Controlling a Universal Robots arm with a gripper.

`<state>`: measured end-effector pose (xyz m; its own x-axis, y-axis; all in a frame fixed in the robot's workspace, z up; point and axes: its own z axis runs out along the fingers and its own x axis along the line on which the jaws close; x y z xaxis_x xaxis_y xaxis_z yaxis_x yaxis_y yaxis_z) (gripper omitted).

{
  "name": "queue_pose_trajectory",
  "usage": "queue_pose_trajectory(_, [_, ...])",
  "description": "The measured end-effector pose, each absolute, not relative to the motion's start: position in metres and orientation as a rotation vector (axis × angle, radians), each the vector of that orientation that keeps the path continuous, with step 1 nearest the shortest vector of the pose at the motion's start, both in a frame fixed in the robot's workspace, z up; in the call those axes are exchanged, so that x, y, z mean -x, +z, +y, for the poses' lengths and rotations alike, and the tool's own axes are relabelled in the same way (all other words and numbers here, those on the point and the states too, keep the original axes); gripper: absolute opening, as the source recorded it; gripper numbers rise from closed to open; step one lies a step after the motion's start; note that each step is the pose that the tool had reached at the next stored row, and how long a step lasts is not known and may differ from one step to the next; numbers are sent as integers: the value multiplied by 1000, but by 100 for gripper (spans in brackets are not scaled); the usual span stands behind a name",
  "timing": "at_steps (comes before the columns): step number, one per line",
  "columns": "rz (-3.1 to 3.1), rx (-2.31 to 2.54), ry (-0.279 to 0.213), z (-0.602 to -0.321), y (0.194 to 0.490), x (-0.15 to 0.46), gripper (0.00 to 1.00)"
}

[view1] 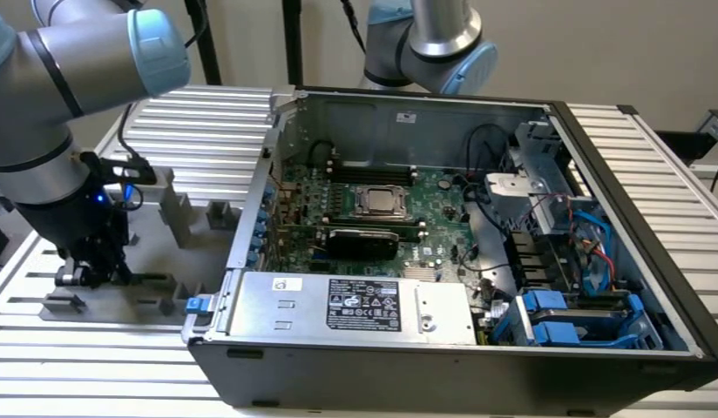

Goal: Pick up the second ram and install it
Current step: 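Pick up the second ram and move it above second insertion slot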

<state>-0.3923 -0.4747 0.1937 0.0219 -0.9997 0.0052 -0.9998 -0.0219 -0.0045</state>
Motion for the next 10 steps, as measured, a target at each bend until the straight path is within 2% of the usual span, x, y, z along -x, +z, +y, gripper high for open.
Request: queue_pose_trajectory(10, [-2197, -2245, 11, -475, 197, 392, 14])
